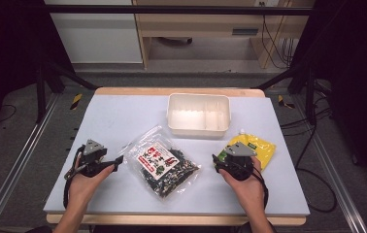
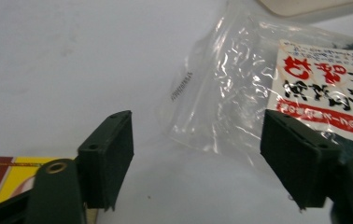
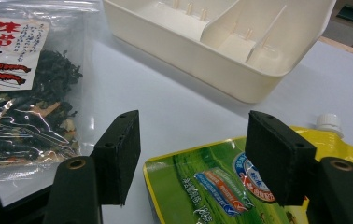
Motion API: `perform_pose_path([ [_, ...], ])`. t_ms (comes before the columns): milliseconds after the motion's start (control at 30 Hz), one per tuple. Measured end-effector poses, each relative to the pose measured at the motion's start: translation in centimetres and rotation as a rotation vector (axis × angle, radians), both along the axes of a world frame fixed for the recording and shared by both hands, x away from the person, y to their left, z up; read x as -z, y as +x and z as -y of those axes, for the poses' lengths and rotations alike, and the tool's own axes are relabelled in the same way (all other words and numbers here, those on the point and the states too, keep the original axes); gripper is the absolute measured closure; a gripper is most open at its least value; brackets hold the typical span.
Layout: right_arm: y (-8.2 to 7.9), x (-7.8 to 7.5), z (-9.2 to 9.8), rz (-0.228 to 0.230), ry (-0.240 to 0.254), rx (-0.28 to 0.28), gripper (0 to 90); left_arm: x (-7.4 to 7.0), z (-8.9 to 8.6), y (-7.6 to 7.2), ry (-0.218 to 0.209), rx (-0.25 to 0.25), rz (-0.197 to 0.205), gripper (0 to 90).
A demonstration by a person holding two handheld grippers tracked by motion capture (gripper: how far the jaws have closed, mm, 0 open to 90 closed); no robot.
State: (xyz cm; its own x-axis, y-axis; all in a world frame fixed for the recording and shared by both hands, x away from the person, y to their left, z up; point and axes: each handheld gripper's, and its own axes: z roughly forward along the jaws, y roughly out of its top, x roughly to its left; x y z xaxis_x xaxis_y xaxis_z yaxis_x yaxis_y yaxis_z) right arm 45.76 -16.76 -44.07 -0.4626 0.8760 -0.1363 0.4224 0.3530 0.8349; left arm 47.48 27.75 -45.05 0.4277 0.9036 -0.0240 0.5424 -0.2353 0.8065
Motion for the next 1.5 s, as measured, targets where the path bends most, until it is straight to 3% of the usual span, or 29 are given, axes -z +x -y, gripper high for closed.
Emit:
perform_pose_path([
  [167, 0.0, 0.0, 0.0, -0.004, 0.001, 0.003, 35.8, 0.0, -0.1, 0.6, -0.026, -0.006, 0.032, 13.3],
  [333, 0.0, 0.1, -0.2, -0.007, -0.004, -0.001, 35.3, -0.3, -0.5, 1.4, -0.091, 0.023, 0.075, 10.3],
  [500, 0.1, 0.2, -0.3, -0.010, -0.016, 0.000, 35.1, 0.2, -1.0, 3.0, -0.134, 0.024, 0.020, 17.1],
  [567, 0.1, 0.2, -0.3, -0.013, -0.017, 0.000, 35.0, 0.3, -1.0, 3.5, -0.127, 0.021, 0.006, 18.7],
  [667, 0.2, 0.3, -0.4, -0.011, -0.022, -0.005, 34.8, 0.4, -1.0, 3.6, -0.145, 0.017, -0.022, 21.6],
  [800, 0.1, 0.3, -0.4, -0.011, -0.023, -0.005, 34.7, 0.0, -1.3, 3.5, -0.185, 0.001, -0.018, 29.4],
  [933, 0.1, 0.3, -0.4, -0.013, -0.020, -0.004, 34.6, 0.2, -1.6, 3.6, -0.211, -0.016, -0.064, 35.6],
  [1133, 0.2, 0.3, -0.5, -0.018, -0.017, -0.003, 34.2, 0.8, -1.5, 3.9, -0.201, -0.031, -0.133, 41.8],
  [1367, 0.2, 0.4, -0.6, -0.021, -0.028, -0.011, 33.8, 1.2, -1.4, 4.1, -0.174, -0.036, -0.173, 47.5],
  [1400, 0.2, 0.4, -0.6, -0.024, -0.028, -0.010, 33.7, 1.4, -1.6, 4.2, -0.216, -0.033, -0.195, 48.0],
  [1500, 0.2, 0.4, -0.7, -0.022, -0.030, -0.012, 33.7, 1.5, -1.7, 4.2, -0.224, -0.035, -0.200, 49.7],
])
